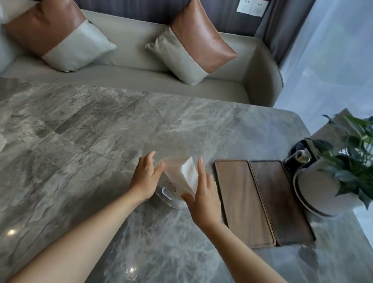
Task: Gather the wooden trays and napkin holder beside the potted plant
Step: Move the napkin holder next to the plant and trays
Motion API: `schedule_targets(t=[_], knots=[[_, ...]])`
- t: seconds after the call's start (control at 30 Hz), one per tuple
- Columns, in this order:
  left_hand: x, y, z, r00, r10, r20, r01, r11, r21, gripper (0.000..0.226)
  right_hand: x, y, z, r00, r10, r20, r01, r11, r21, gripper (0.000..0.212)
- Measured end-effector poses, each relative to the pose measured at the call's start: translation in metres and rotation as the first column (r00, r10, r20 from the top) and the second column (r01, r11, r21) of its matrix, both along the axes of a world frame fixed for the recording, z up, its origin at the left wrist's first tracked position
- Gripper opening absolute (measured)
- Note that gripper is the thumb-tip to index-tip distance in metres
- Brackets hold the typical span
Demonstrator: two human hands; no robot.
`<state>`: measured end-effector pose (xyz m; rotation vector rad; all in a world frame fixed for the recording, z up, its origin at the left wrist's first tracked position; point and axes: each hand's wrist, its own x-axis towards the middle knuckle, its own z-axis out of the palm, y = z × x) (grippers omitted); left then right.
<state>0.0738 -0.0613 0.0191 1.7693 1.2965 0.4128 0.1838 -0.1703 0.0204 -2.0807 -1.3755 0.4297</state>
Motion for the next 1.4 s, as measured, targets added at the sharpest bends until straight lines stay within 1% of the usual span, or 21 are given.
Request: schedule_targets(t=[0.07, 0.13, 0.27, 0.4, 0.47, 0.53, 0.67, 0.83, 0.97, 1.1, 1.2, 1.23, 1.3, 1.37, 1.4], knots=[[-0.005, -0.02, -0.003, 1.0, 0.006, 0.025, -0.005, 1.0, -0.004, 0.053, -0.004, -0.02, -0.003, 1.0, 0.006, 0.005, -0.006, 0.999, 0.032, 0.095], [-0.011, -0.038, -0.007, 0.999, 0.001, 0.036, -0.002, 1.0, 0.014, 0.051, -0.008, -0.038, -0.005, 1.0, 0.003, 0.002, -0.003, 0.998, 0.061, 0.09], [-0.019, -0.068, -0.013, 0.998, -0.018, 0.053, 0.017, 1.0, 0.025, 0.048, -0.013, -0.075, -0.008, 1.0, -0.014, -0.004, 0.014, 1.0, 0.023, 0.091], [-0.023, -0.098, -0.013, 0.995, -0.064, 0.076, 0.064, 0.998, 0.01, 0.059, -0.014, -0.113, -0.007, 0.999, -0.026, -0.019, 0.027, 0.999, 0.038, 0.091], [-0.023, -0.113, -0.014, 0.992, -0.09, 0.083, 0.091, 0.996, -0.005, 0.051, -0.014, -0.131, -0.006, 0.999, -0.033, -0.037, 0.034, 0.999, 0.042, 0.09], [-0.021, -0.127, -0.015, 0.99, -0.113, 0.087, 0.115, 0.993, -0.017, 0.05, -0.012, -0.15, -0.005, 0.999, -0.036, -0.037, 0.038, 0.998, 0.055, 0.09], [-0.016, -0.158, -0.012, 0.984, -0.163, 0.079, 0.166, 0.985, -0.038, 0.053, -0.005, -0.186, -0.007, 0.997, -0.06, -0.046, 0.061, 0.998, 0.017, 0.099], [-0.007, -0.197, -0.011, 0.975, -0.214, 0.056, 0.216, 0.976, -0.036, 0.051, 0.006, -0.231, -0.01, 0.998, -0.058, -0.025, 0.058, 0.998, 0.017, 0.103], [0.014, -0.226, -0.014, 0.964, -0.259, 0.06, 0.261, 0.965, -0.029, 0.049, 0.023, -0.266, -0.011, 0.995, -0.091, -0.027, 0.091, 0.996, 0.003, 0.1], [0.048, -0.247, -0.011, 0.933, -0.351, 0.08, 0.357, 0.931, -0.072, 0.038, 0.049, -0.296, -0.009, 0.984, -0.171, -0.043, 0.17, 0.985, -0.024, 0.096], [0.08, -0.259, -0.008, 0.914, -0.392, 0.104, 0.402, 0.91, -0.104, 0.056, 0.07, -0.315, -0.005, 0.964, -0.261, -0.057, 0.259, 0.965, -0.038, 0.096], [0.091, -0.263, -0.008, 0.908, -0.405, 0.103, 0.415, 0.905, -0.098, 0.055, 0.077, -0.32, -0.003, 0.955, -0.288, -0.066, 0.285, 0.957, -0.046, 0.096], [0.11, -0.27, -0.004, 0.893, -0.444, 0.077, 0.449, 0.89, -0.076, 0.049, 0.09, -0.33, -0.001, 0.941, -0.327, -0.087, 0.323, 0.945, -0.055, 0.089], [0.128, -0.275, -0.003, 0.87, -0.483, 0.099, 0.492, 0.866, -0.095, 0.058, 0.101, -0.338, -0.001, 0.928, -0.358, -0.106, 0.355, 0.933, -0.053, 0.084], [0.137, -0.276, -0.003, 0.859, -0.5, 0.109, 0.51, 0.853, -0.109, 0.059, 0.107, -0.341, -0.001, 0.92, -0.377, -0.107, 0.374, 0.926, -0.049, 0.084]])
